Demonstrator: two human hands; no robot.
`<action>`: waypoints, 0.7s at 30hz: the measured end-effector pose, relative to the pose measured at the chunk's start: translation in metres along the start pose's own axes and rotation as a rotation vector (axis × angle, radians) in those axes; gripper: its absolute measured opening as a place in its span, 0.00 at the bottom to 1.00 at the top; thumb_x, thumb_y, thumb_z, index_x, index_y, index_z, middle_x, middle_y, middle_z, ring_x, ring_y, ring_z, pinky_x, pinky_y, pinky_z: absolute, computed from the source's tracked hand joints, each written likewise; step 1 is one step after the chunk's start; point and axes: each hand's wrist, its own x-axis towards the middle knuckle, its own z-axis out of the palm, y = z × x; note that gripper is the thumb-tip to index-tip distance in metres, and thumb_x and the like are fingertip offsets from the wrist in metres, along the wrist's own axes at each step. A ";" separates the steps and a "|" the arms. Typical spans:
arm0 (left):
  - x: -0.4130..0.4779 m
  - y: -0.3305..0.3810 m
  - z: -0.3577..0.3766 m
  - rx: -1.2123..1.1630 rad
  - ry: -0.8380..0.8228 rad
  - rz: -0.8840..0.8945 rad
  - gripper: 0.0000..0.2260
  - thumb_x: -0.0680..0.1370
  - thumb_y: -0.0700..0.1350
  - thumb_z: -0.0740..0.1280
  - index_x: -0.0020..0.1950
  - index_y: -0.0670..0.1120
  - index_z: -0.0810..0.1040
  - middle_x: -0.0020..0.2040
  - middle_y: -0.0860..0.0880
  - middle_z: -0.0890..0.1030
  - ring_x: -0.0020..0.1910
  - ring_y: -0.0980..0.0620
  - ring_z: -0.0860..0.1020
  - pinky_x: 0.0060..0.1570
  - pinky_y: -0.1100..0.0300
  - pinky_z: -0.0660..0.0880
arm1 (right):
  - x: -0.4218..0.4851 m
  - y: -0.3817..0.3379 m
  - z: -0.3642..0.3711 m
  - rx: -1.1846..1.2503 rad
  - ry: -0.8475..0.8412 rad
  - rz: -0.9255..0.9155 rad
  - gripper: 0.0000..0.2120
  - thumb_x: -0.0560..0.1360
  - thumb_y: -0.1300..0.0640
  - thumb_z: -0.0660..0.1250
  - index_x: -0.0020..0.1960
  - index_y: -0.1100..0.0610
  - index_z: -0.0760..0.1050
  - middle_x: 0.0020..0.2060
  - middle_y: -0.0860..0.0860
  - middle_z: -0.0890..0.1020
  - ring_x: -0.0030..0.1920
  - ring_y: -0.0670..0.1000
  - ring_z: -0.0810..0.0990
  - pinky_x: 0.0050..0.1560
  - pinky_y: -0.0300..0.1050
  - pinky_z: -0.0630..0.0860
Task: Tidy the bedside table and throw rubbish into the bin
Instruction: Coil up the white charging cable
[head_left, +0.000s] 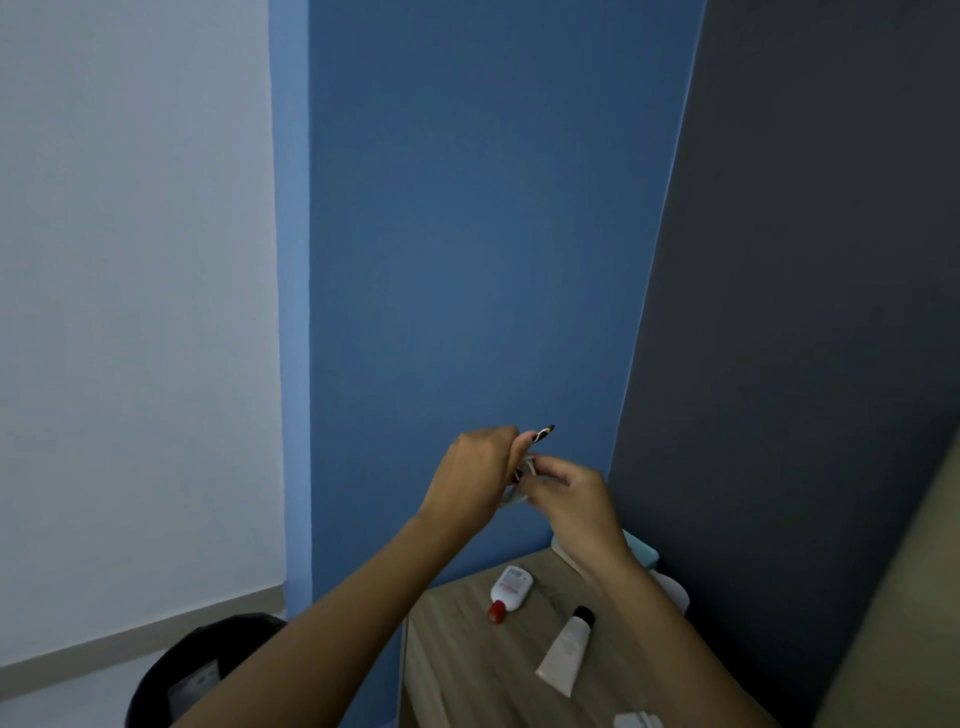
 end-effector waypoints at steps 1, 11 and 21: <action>0.000 -0.001 0.000 0.003 0.005 0.011 0.27 0.78 0.61 0.43 0.37 0.44 0.71 0.32 0.45 0.77 0.30 0.46 0.73 0.30 0.56 0.64 | -0.002 -0.002 -0.001 0.055 -0.026 0.029 0.08 0.75 0.60 0.68 0.45 0.50 0.84 0.44 0.50 0.86 0.49 0.49 0.84 0.57 0.48 0.79; -0.002 -0.002 -0.003 -0.235 -0.032 -0.118 0.17 0.80 0.59 0.52 0.50 0.46 0.67 0.28 0.45 0.76 0.24 0.49 0.72 0.27 0.56 0.65 | -0.008 0.001 -0.012 0.378 -0.181 0.187 0.18 0.75 0.65 0.67 0.62 0.53 0.70 0.44 0.56 0.84 0.50 0.53 0.82 0.59 0.52 0.77; -0.001 -0.002 -0.002 -0.391 -0.180 -0.210 0.22 0.81 0.52 0.60 0.34 0.39 0.76 0.22 0.53 0.68 0.22 0.59 0.66 0.26 0.66 0.61 | -0.014 0.011 -0.013 0.680 -0.255 0.245 0.23 0.67 0.64 0.63 0.61 0.54 0.73 0.43 0.55 0.81 0.44 0.51 0.79 0.52 0.51 0.73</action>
